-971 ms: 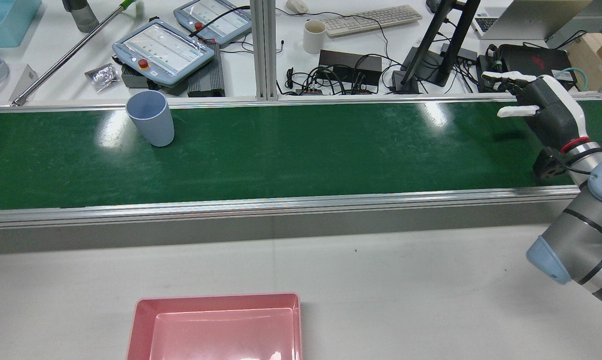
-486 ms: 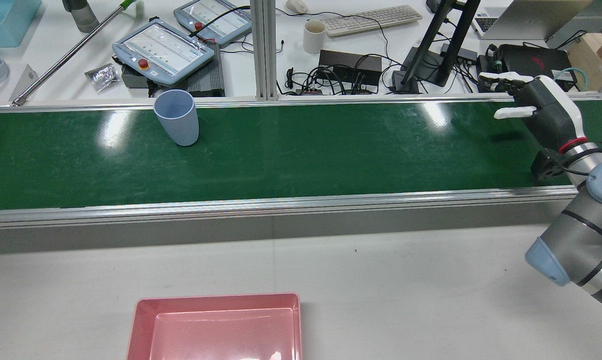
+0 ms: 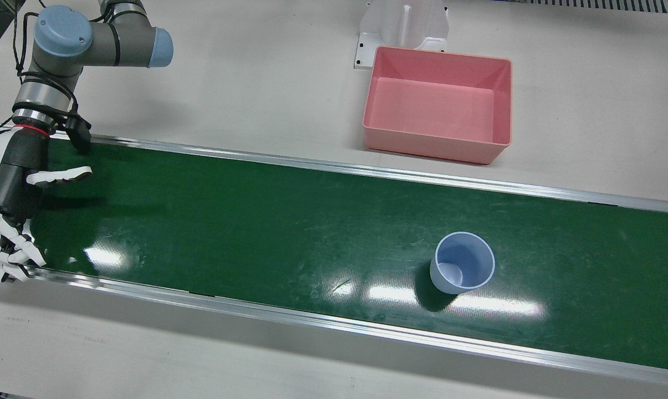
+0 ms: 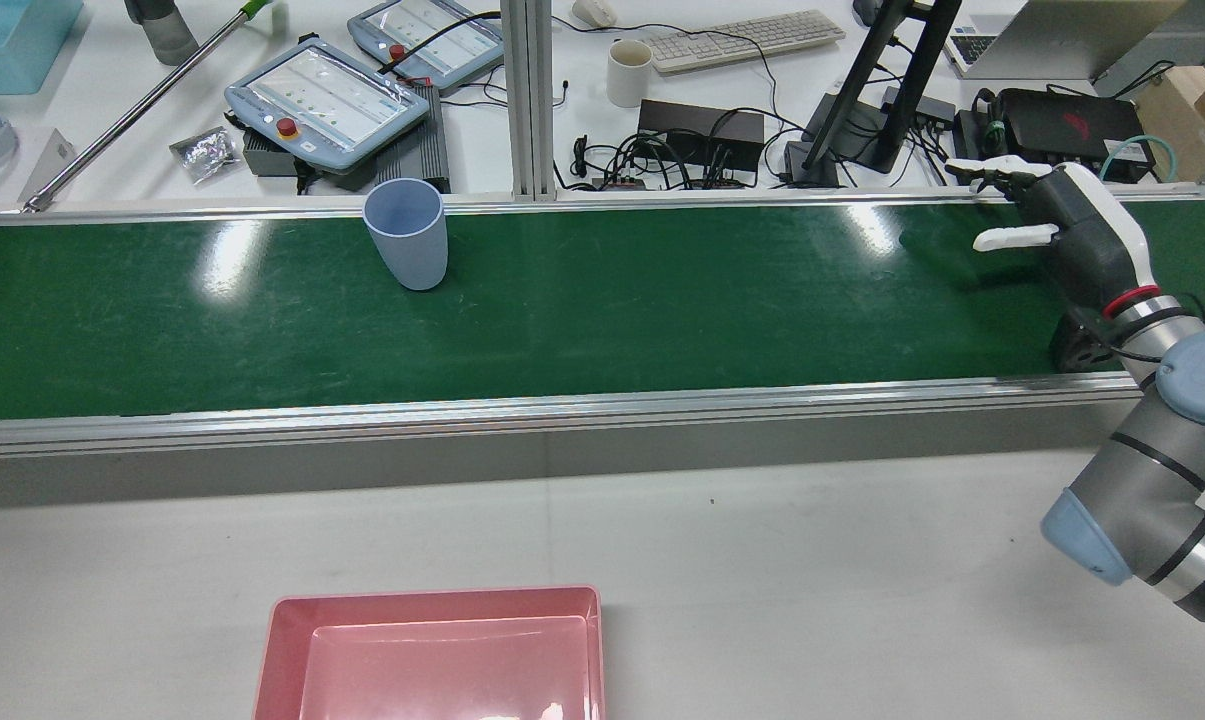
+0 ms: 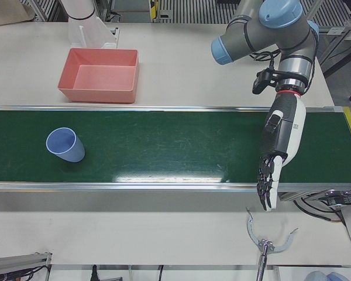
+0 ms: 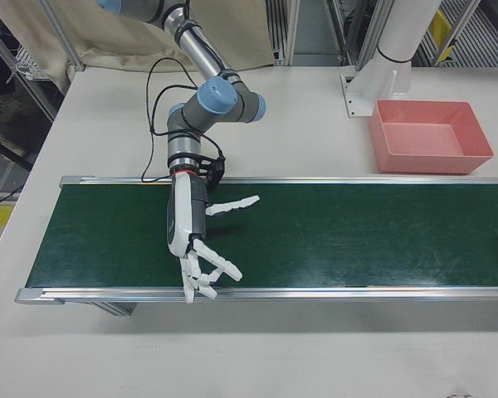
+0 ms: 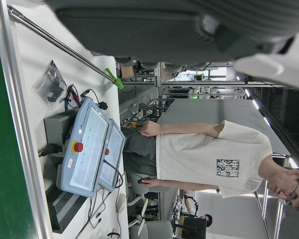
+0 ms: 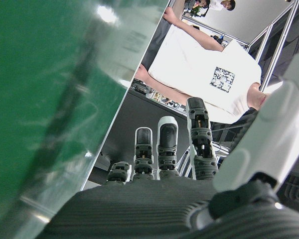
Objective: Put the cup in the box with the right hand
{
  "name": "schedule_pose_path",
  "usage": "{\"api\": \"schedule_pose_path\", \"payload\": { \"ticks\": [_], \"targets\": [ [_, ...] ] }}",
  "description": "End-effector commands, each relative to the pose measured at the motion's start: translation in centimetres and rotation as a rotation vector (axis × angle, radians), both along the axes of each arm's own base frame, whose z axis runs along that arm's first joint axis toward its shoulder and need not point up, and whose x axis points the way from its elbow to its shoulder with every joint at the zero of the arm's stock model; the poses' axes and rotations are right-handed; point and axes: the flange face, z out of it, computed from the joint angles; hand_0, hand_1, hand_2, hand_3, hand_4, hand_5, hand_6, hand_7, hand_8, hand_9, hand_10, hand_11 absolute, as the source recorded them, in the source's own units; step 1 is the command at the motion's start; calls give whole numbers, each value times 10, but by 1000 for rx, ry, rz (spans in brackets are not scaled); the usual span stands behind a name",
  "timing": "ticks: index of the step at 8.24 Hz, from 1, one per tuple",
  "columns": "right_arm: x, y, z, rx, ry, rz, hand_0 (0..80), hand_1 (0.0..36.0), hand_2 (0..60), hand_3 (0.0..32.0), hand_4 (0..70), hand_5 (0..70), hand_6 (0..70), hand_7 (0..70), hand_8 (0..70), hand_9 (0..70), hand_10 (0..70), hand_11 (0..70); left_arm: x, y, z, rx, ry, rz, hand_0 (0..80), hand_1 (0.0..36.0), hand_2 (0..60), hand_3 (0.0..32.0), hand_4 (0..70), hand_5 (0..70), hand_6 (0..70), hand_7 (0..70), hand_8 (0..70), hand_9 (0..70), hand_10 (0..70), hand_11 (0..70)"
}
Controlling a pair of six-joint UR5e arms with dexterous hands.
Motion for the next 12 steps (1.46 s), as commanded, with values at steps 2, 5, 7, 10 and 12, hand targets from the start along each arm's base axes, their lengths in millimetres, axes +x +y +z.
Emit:
{"api": "schedule_pose_path", "payload": {
  "ticks": [2, 5, 7, 10, 12],
  "targets": [
    [-8, 2, -6, 12, 2, -8, 463, 19, 0, 0, 267, 30, 139, 644, 111, 270, 38, 62, 1, 0, 0, 0, 0, 1, 0, 0, 0, 0, 0, 0, 0, 0, 0, 0, 0, 0],
    [-4, 3, -2, 4, 3, -4, 460, 17, 0, 0, 271, 28, 139, 641, 111, 270, 41, 65, 1, 0, 0, 0, 0, 1, 0, 0, 0, 0, 0, 0, 0, 0, 0, 0, 0, 0],
    [1, 1, -4, 8, -5, 6, 459, 17, 0, 0, 264, 28, 137, 632, 109, 266, 44, 69, 1, 0, 0, 0, 0, 1, 0, 0, 0, 0, 0, 0, 0, 0, 0, 0, 0, 0],
    [-3, 0, -8, 15, 0, 1, 459, 19, 0, 0, 285, 27, 138, 641, 107, 265, 39, 62, 1, 0, 0, 0, 0, 1, 0, 0, 0, 0, 0, 0, 0, 0, 0, 0, 0, 0],
    [-3, 0, -15, 27, -8, 1, 460, 20, 0, 0, 287, 27, 139, 645, 109, 268, 39, 62, 1, 0, 0, 0, 0, 1, 0, 0, 0, 0, 0, 0, 0, 0, 0, 0, 0, 0]
  ]
}}
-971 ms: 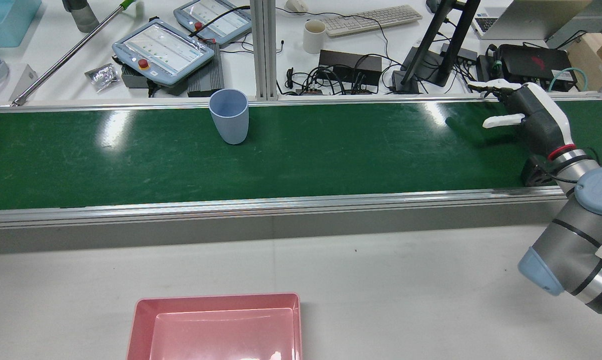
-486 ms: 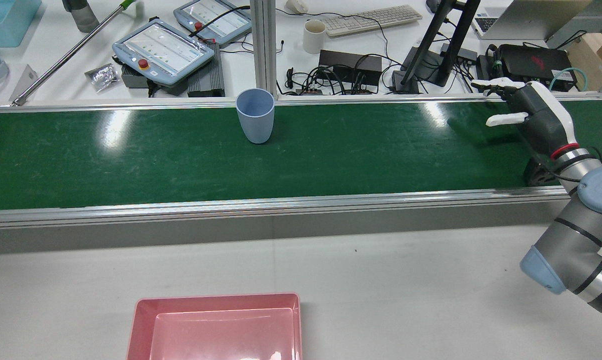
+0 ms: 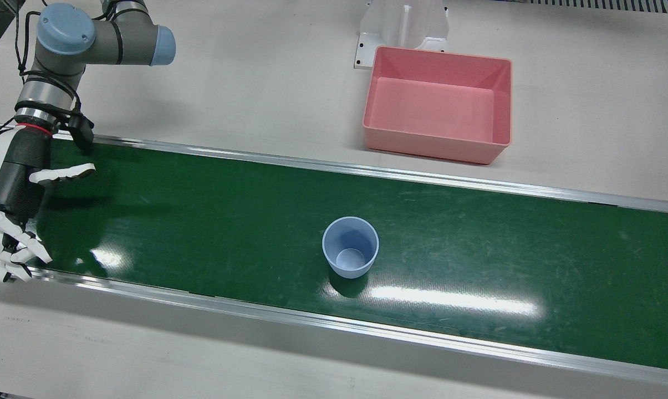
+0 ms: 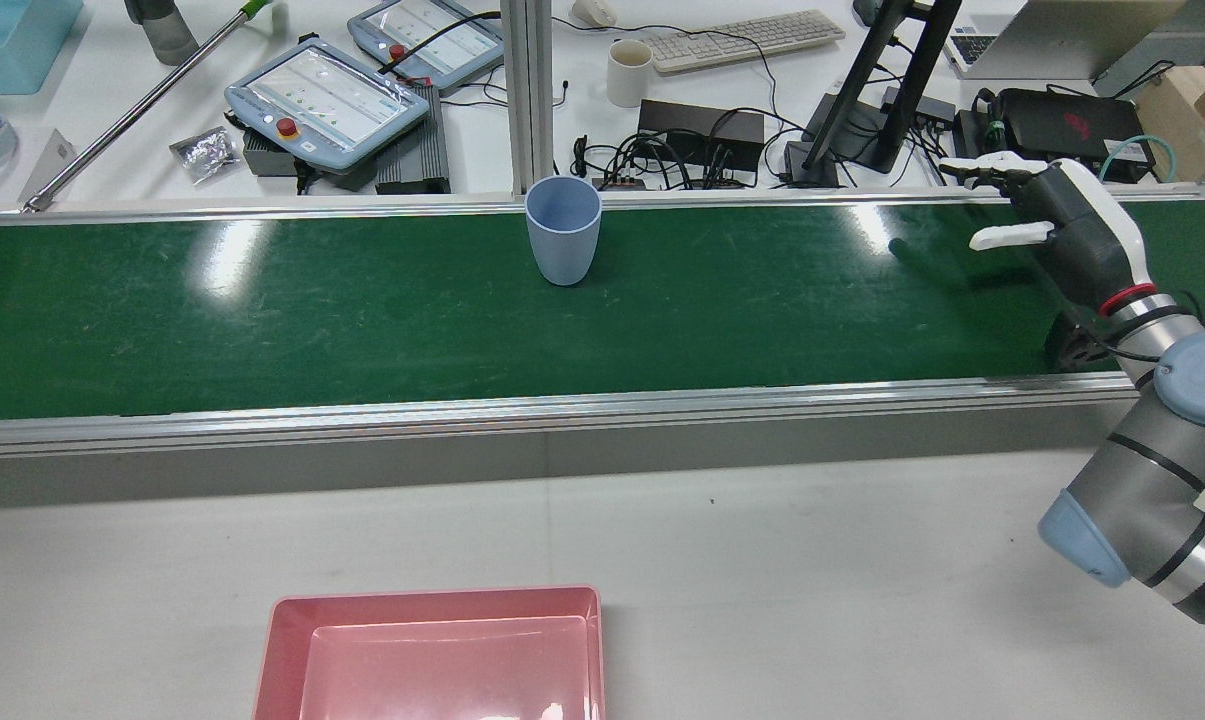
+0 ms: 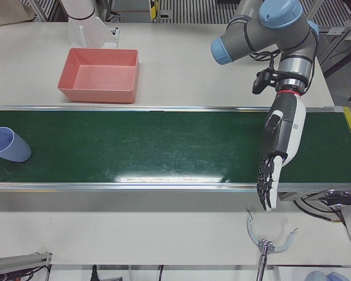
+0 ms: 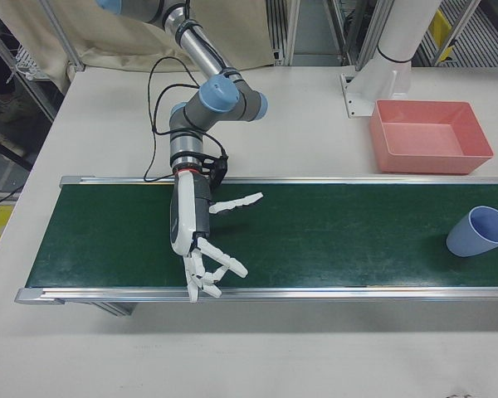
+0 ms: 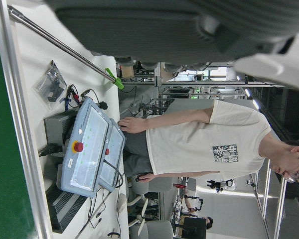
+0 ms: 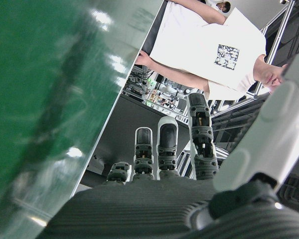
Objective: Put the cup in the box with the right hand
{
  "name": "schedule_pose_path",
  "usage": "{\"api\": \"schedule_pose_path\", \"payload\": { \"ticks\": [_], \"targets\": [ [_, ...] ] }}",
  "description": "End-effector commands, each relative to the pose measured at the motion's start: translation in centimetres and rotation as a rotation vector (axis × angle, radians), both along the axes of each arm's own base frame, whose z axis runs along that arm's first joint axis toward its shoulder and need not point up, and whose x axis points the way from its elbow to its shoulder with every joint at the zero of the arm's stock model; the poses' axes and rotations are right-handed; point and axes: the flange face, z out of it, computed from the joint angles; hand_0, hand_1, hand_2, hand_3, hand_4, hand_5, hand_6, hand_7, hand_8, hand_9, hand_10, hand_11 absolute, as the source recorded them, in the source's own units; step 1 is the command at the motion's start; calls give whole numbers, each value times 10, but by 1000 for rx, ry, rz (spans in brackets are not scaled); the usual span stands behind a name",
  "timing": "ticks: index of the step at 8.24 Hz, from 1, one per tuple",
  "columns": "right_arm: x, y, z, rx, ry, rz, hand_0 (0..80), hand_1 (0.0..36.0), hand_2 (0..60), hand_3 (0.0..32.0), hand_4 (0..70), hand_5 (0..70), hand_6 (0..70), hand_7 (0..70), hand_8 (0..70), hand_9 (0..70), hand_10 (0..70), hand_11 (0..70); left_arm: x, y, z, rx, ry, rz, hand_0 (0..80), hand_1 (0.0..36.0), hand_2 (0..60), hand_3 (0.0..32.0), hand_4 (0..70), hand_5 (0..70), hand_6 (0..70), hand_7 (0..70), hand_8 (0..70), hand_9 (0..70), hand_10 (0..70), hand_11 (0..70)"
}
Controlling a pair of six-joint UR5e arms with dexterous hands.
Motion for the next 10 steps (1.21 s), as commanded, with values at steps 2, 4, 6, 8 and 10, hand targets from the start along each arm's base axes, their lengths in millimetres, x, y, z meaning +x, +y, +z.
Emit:
{"api": "schedule_pose_path", "payload": {
  "ticks": [2, 4, 6, 8, 10],
  "targets": [
    [-1, 0, -6, 11, 5, -1, 460, 20, 0, 0, 309, 26, 141, 656, 111, 272, 38, 60, 0, 0, 0, 0, 0, 1, 0, 0, 0, 0, 0, 0, 0, 0, 0, 0, 0, 0],
    [-2, 0, -6, 13, 27, 1, 461, 18, 0, 0, 315, 26, 142, 656, 113, 274, 40, 64, 0, 0, 0, 0, 0, -1, 0, 0, 0, 0, 0, 0, 0, 0, 0, 0, 0, 0],
    [-1, 0, -6, 15, 42, 4, 460, 10, 0, 0, 304, 27, 141, 653, 115, 278, 47, 73, 0, 0, 0, 0, 0, -1, 0, 0, 0, 0, 0, 0, 0, 0, 0, 0, 0, 0],
    [-2, 0, -7, 19, 57, 4, 460, 0, 0, 0, 280, 29, 140, 636, 118, 279, 59, 90, 0, 0, 1, -1, 0, -1, 0, 0, 0, 0, 0, 0, 0, 0, 0, 0, 0, 0],
    [-5, 0, -8, 21, 57, 0, 459, 0, 0, 0, 266, 30, 139, 633, 118, 278, 59, 92, 0, 0, 0, 0, 0, -1, 0, 0, 0, 0, 0, 0, 0, 0, 0, 0, 0, 0]
  ]
}}
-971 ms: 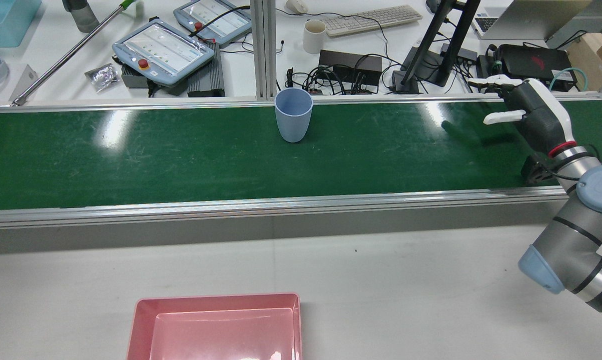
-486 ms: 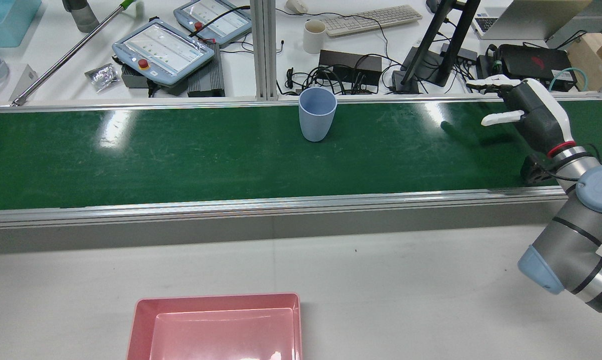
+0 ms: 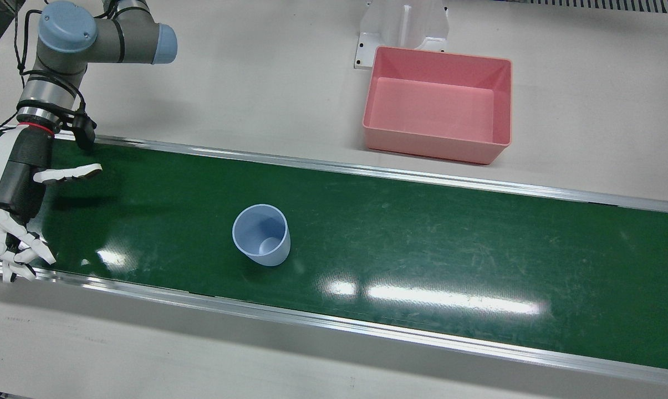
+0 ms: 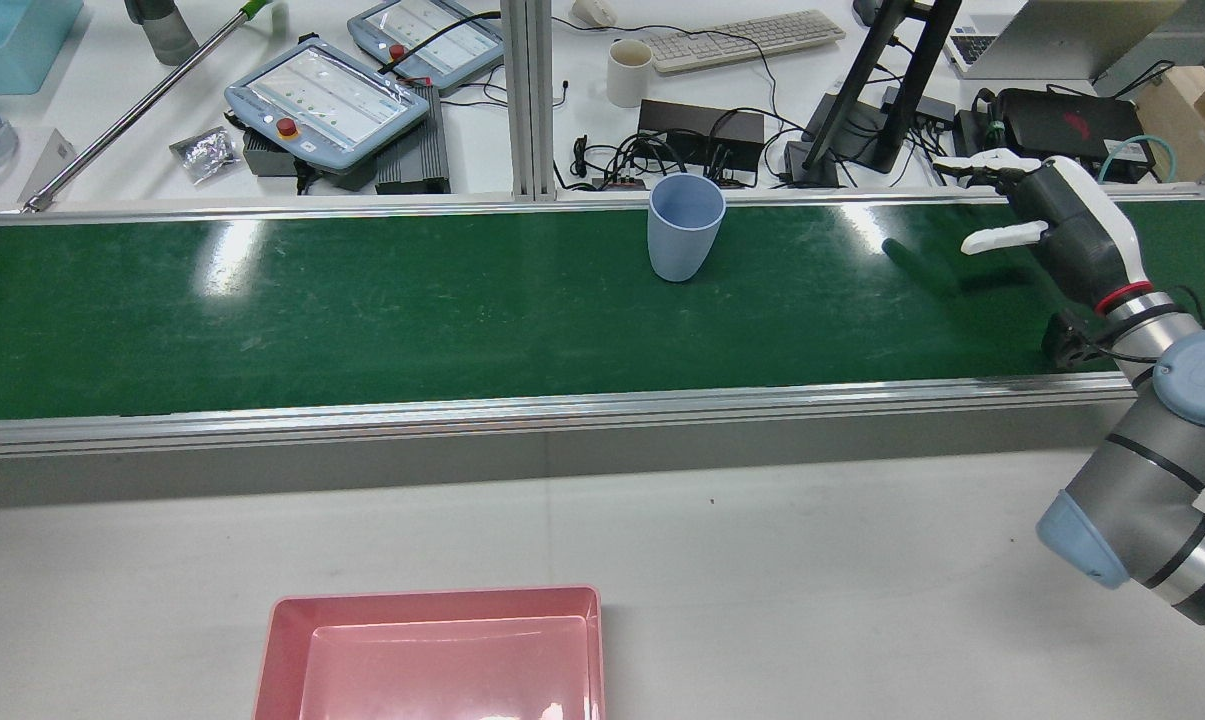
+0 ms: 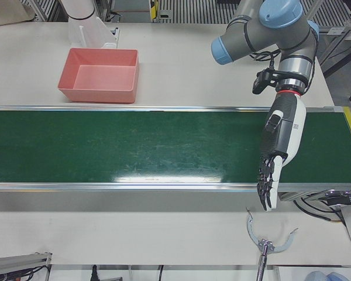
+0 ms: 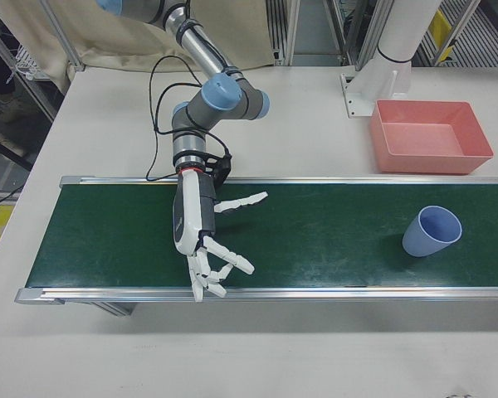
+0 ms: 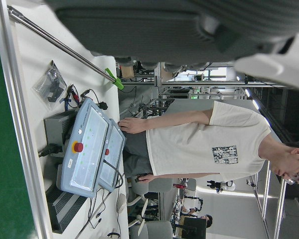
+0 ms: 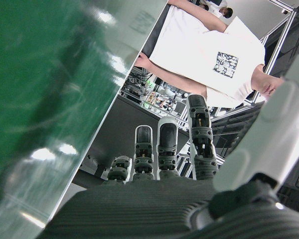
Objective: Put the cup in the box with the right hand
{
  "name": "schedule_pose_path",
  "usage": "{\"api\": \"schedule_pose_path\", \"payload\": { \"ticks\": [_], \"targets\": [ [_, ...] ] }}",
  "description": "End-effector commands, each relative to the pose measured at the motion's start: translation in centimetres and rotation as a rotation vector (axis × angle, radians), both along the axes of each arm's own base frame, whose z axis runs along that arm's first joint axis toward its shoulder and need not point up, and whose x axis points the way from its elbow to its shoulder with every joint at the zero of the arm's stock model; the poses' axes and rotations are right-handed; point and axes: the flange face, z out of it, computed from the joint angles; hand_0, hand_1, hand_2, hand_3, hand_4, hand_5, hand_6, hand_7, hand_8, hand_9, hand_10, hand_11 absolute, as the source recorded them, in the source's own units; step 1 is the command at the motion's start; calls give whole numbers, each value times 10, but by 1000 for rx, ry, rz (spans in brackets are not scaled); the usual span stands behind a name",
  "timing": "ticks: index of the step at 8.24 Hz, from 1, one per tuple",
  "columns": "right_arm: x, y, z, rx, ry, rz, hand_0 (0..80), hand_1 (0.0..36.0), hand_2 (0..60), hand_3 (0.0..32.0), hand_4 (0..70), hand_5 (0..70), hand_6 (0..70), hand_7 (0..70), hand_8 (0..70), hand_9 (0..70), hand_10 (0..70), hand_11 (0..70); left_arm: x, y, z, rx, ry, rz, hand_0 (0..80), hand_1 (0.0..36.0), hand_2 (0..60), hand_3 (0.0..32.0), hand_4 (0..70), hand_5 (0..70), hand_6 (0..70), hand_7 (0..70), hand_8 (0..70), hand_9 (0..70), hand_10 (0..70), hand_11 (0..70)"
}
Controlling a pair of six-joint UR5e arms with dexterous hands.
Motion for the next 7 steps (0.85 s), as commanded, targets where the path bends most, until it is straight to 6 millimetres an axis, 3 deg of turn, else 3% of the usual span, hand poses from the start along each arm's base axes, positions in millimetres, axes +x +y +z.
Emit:
{"api": "schedule_pose_path", "payload": {
  "ticks": [1, 7],
  "targets": [
    [-7, 1, -1, 4, 14, -9, 460, 0, 0, 0, 278, 29, 139, 634, 117, 277, 58, 89, 1, 0, 1, -1, 0, 1, 0, 0, 0, 0, 0, 0, 0, 0, 0, 0, 0, 0],
    [-13, 3, -1, 3, 21, -20, 462, 0, 0, 0, 293, 29, 140, 641, 119, 280, 58, 91, 1, 0, 0, 0, 0, 1, 0, 0, 0, 0, 0, 0, 0, 0, 0, 0, 0, 0]
  ]
}}
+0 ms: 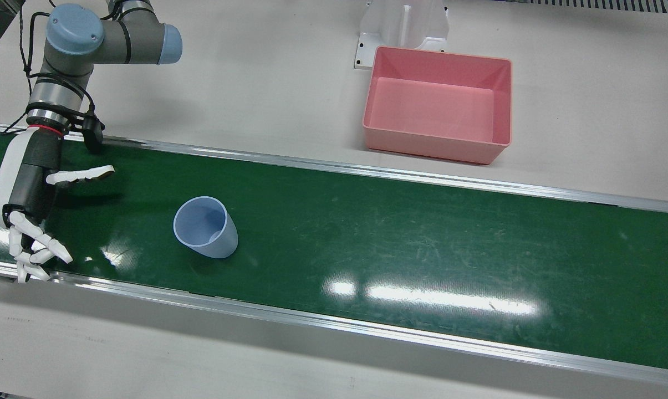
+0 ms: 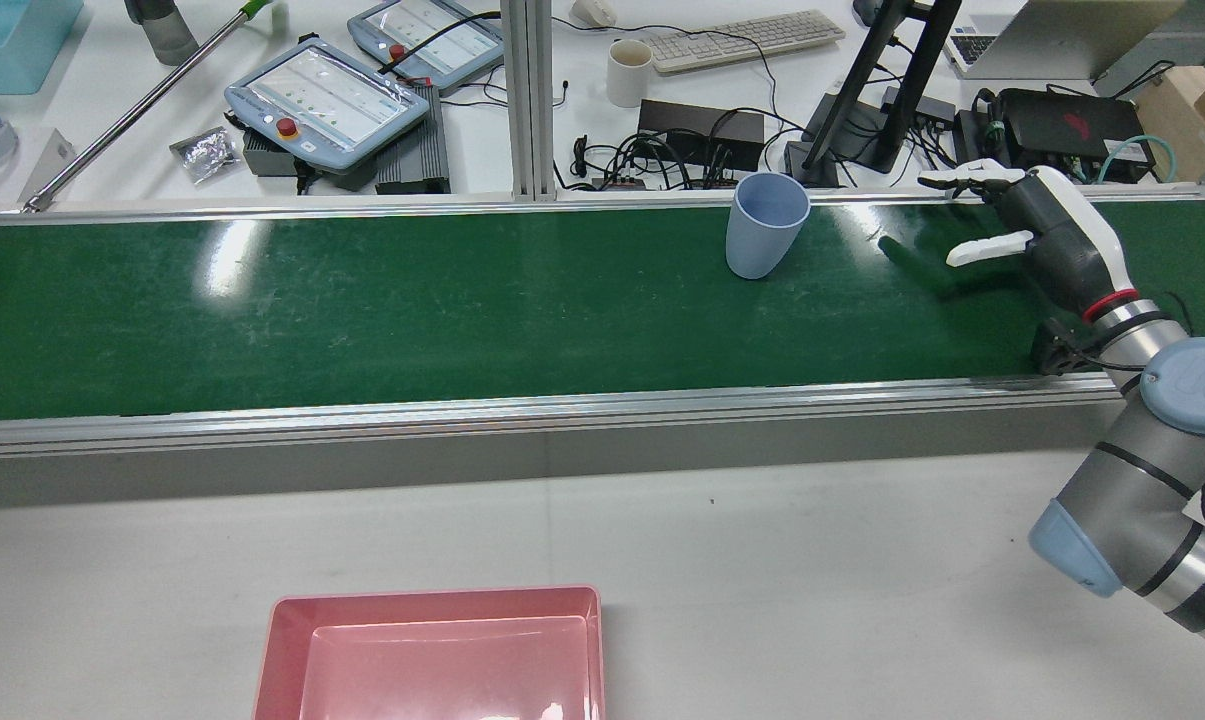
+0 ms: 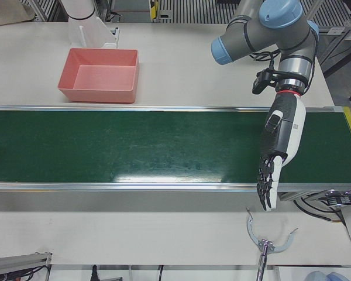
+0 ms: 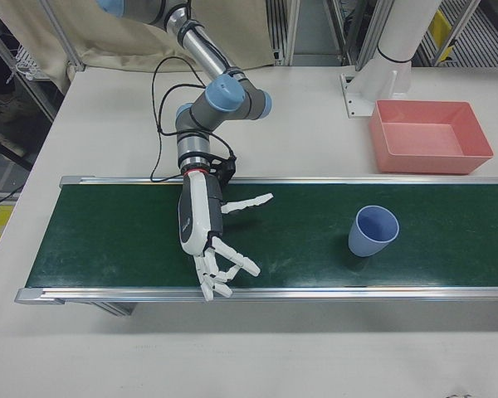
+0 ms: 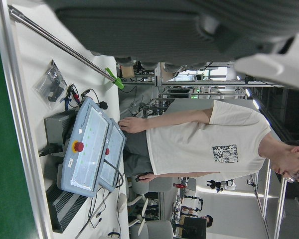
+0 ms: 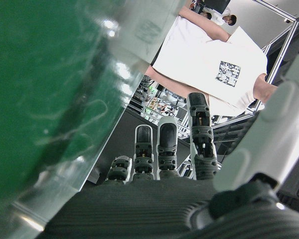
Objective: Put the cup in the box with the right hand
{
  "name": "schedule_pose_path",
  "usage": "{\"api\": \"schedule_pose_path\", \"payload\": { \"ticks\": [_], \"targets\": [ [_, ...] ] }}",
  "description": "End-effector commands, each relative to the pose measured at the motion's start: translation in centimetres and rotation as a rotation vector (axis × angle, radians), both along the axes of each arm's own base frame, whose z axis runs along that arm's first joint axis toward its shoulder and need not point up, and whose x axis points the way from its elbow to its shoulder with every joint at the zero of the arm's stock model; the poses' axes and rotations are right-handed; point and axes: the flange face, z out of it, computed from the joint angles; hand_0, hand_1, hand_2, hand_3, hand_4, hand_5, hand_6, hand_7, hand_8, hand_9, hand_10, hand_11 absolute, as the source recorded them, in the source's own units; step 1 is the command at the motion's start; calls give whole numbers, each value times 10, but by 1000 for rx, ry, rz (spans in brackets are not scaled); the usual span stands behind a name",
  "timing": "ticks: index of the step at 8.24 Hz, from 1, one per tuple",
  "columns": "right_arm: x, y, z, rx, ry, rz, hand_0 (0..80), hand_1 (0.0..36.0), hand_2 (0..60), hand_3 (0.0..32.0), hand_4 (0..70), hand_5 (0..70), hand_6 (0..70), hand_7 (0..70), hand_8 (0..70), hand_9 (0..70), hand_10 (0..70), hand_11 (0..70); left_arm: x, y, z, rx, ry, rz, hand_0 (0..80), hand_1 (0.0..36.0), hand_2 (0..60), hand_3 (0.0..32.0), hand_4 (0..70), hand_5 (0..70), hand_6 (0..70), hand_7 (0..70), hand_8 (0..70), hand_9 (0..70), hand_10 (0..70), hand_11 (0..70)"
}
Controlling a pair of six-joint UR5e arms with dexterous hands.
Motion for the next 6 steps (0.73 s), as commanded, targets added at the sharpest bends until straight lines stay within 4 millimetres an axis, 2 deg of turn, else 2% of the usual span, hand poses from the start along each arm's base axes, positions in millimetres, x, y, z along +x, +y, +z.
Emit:
{"api": "schedule_pose_path", "payload": {
  "ticks": [1, 4, 6],
  "targets": [
    [0, 0, 1, -2, 0, 0, 462, 0, 0, 0, 294, 29, 141, 642, 119, 280, 57, 88, -1, 0, 0, 0, 0, -1, 0, 0, 0, 0, 0, 0, 0, 0, 0, 0, 0, 0],
    [1, -2, -1, 0, -8, 29, 463, 0, 0, 0, 315, 28, 141, 647, 116, 278, 54, 84, -1, 0, 0, 0, 0, -1, 0, 0, 0, 0, 0, 0, 0, 0, 0, 0, 0, 0],
    [-5, -6, -10, 12, -4, 26, 461, 0, 0, 0, 330, 26, 140, 647, 113, 273, 52, 80, -1, 0, 0, 0, 0, -1, 0, 0, 0, 0, 0, 0, 0, 0, 0, 0, 0, 0]
  ]
}}
